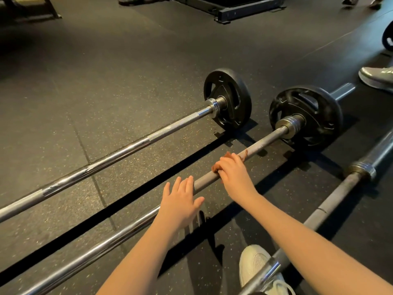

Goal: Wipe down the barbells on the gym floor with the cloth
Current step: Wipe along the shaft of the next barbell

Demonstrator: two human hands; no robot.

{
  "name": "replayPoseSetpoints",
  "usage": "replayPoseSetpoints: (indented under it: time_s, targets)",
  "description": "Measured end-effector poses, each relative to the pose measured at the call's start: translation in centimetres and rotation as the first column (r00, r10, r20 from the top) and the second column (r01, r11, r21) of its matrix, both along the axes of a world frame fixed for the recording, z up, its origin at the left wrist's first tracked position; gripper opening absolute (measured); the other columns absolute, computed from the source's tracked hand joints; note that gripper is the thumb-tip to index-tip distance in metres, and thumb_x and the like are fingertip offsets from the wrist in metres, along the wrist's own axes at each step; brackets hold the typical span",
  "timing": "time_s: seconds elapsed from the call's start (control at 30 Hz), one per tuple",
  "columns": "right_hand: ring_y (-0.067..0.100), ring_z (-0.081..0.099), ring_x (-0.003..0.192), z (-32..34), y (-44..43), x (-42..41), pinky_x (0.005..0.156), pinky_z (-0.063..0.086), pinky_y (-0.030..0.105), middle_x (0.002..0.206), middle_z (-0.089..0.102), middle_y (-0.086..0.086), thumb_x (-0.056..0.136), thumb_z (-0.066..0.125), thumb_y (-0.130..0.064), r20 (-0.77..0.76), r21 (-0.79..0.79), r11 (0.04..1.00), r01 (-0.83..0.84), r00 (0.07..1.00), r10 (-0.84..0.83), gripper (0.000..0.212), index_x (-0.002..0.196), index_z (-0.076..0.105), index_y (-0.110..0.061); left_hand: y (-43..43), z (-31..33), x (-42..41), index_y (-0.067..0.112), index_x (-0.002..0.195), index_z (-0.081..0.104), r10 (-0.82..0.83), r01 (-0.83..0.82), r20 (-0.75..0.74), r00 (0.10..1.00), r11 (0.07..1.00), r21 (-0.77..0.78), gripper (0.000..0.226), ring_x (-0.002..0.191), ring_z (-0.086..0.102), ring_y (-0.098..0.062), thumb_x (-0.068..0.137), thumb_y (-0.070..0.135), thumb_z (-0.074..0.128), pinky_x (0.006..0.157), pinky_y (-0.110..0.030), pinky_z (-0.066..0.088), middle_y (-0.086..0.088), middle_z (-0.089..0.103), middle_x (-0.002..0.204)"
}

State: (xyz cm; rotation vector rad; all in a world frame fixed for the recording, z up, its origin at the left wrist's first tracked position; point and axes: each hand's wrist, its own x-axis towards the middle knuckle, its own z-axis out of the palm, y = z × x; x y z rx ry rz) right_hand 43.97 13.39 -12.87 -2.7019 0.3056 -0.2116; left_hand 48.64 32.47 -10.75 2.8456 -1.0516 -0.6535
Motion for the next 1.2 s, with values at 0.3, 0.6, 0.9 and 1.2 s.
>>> replayPoseSetpoints:
  time_s: [0.3,0.6,0.9,1.2]
  targets:
    - [0.022,0.043,0.128,1.2,-5.1,2.0,0.115,0.03,0.041,0.113,0.064,0.0,0.098,0.048,-0.016,-0.033,-0.01,0.982,0.189,0.981,-0.189,0.021,0.104,0.068,-0.019,-4.0,-0.2,0.8,0.015,0.153,0.001,-0.063,0.067,0.059,0.996,0.995,-0.068,0.072,0.148,0.003,-0.023,0.1,0.052,0.03,0.12,-0.046,0.005,-0.002,0.007,0.161]
    - [0.02,0.051,0.116,0.7,-7.6,2.0,0.104,0.039,0.038,0.106,0.063,-0.001,0.097,0.048,-0.021,-0.105,-0.037,0.997,-0.075,0.992,0.071,0.021,0.101,0.068,-0.021,-4.0,-0.2,0.6,0.016,0.153,-0.004,-0.063,0.066,0.064,0.996,0.996,-0.053,0.071,0.149,0.001,-0.022,0.1,0.052,0.027,0.12,-0.047,0.004,-0.001,0.002,0.162]
    - [0.018,0.041,0.129,0.6,-5.6,0.1,0.114,0.029,0.04,0.117,0.062,-0.001,0.097,0.05,-0.02,0.014,0.05,0.987,-0.152,0.988,0.152,0.021,0.11,0.066,-0.018,-5.8,-0.1,1.9,0.007,0.153,0.002,-0.058,0.058,-0.016,0.998,0.998,-0.008,0.071,0.148,0.004,-0.028,0.101,0.051,0.022,0.12,-0.046,0.005,-0.009,0.014,0.16]
    - [0.022,0.044,0.125,-0.1,-7.2,1.6,0.11,0.035,0.045,0.109,0.064,-0.001,0.095,0.046,-0.024,0.046,-0.051,0.972,0.227,0.973,-0.225,0.024,0.103,0.068,-0.018,-7.5,-1.1,2.1,0.011,0.151,0.013,-0.031,0.04,0.073,0.997,0.991,-0.126,0.063,0.147,0.012,-0.023,0.101,0.046,0.032,0.12,-0.044,0.012,-0.004,0.025,0.156]
